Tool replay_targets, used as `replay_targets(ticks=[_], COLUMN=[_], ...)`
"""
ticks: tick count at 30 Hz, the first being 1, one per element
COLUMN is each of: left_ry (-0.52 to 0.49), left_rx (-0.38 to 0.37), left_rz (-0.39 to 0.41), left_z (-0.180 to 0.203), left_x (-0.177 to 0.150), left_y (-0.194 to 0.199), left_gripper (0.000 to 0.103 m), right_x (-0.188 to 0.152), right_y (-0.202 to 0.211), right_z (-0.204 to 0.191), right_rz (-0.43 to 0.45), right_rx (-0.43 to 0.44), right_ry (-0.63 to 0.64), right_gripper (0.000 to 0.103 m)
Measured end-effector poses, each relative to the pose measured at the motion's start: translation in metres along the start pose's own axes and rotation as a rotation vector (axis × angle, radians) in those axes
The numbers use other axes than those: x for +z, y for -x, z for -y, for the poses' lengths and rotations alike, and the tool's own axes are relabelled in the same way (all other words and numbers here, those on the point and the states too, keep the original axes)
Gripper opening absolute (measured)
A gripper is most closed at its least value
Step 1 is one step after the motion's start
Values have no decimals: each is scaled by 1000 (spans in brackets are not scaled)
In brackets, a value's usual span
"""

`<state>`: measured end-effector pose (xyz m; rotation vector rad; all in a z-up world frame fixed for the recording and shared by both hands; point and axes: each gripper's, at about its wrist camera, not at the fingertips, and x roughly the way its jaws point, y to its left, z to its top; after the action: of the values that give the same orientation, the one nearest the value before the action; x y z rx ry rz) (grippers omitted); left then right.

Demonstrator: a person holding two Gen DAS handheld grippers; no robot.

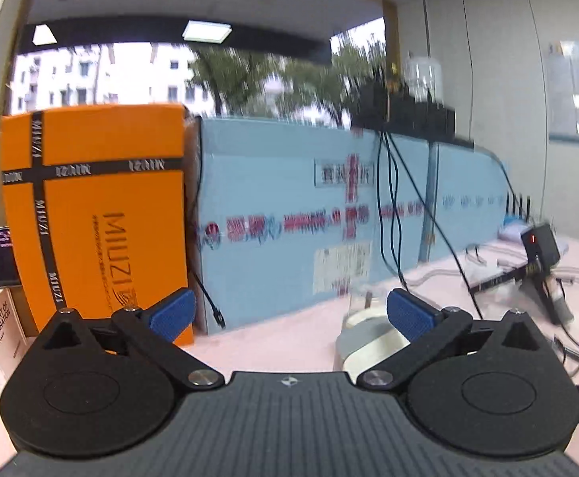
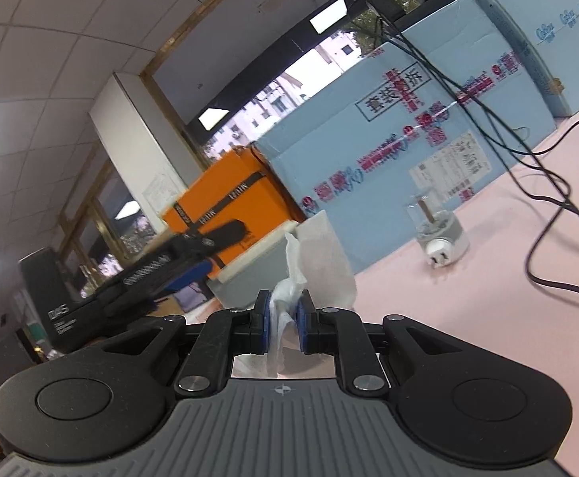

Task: Clean container

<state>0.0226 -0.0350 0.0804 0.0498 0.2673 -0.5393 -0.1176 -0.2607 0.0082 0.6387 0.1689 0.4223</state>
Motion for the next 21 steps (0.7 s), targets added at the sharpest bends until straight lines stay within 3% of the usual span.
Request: replay_targets(ticks=[4, 9, 12, 16, 21], left_ry=[-30, -67, -58, -33, -7], left_rx=[2, 16, 18, 16, 22], left_rz=[-19, 49, 49, 52, 51], left_z=[5, 9, 6, 2, -3], left_x=[1, -9, -8, -9, -10], left_y=[-5, -3, -3, -7, -9], left_gripper=[103, 103, 103, 103, 103], right_x=[-1, -6, -9, -12, -15], right_y=[-7, -12, -15, -21, -29], right_z=[-3, -13, -21, -27, -34], right_rz=[16, 12, 15, 10, 3], right_rx=[34, -6, -35, -65, -103], right_ry=[5, 95, 162, 214, 275], right_gripper=[13, 13, 14, 24, 25])
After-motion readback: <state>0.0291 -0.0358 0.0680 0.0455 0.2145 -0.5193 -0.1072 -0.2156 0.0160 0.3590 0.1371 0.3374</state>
